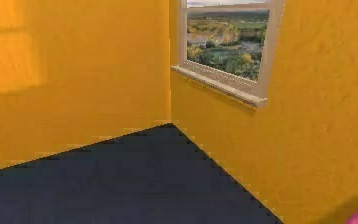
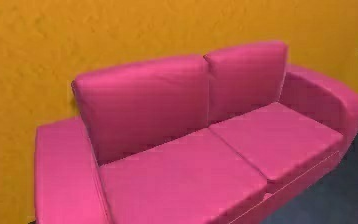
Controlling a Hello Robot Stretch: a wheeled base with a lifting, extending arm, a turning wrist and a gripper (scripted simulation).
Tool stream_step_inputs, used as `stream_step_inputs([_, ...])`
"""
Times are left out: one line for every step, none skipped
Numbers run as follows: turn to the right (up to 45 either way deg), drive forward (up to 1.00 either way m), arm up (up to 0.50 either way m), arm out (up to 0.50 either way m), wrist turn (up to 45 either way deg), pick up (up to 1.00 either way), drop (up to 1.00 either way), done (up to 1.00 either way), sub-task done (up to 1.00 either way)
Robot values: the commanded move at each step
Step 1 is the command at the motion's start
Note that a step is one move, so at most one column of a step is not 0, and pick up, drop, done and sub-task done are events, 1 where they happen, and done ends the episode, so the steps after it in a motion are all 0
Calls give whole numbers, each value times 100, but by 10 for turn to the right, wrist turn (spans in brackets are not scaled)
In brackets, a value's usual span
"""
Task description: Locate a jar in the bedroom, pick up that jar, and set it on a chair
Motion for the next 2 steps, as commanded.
stream_step_inputs([450,0,0,0,0,0,0,0,0])
stream_step_inputs([450,0,0,0,0,0,0,0,0])
